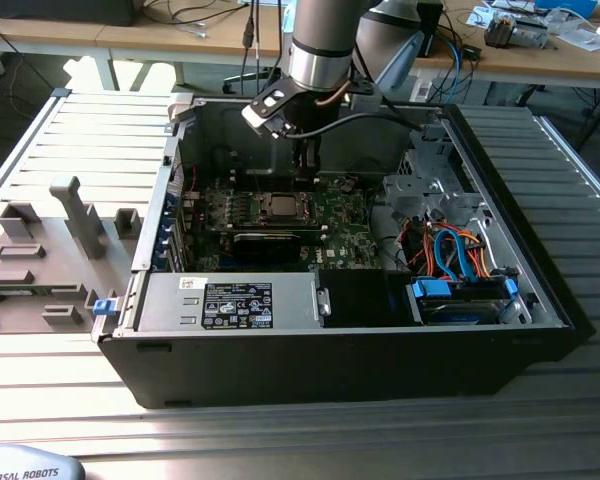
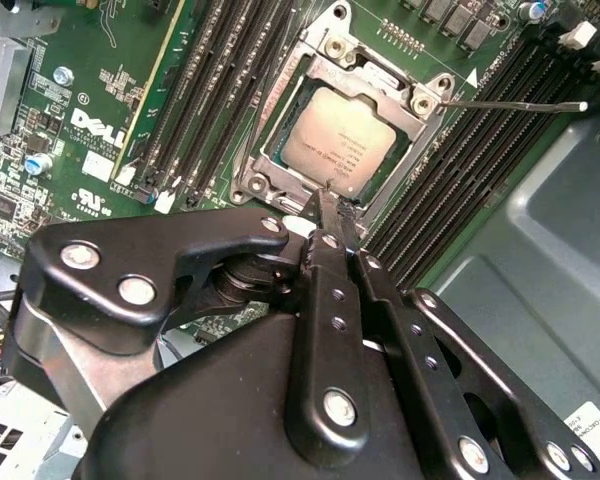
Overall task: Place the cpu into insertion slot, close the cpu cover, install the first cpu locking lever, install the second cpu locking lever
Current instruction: 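Close the cpu cover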
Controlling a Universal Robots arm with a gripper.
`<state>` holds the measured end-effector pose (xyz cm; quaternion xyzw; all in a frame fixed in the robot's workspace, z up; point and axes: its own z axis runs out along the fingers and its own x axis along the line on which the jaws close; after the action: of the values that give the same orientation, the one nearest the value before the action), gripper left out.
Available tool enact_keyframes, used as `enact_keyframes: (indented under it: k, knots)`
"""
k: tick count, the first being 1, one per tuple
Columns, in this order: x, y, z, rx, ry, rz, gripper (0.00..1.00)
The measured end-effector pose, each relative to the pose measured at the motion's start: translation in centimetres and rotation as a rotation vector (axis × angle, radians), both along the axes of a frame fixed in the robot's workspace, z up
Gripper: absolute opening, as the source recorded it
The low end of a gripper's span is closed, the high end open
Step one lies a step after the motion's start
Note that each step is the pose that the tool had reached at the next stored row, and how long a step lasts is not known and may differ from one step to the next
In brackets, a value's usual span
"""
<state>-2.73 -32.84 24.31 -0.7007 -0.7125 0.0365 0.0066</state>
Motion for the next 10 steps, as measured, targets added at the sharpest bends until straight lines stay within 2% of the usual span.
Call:
enact_keyframes:
  k: [10]
  knots:
    - [-0.3, 0.0, -0.07, 0.0, 0.0001, 0.0, 0.11]
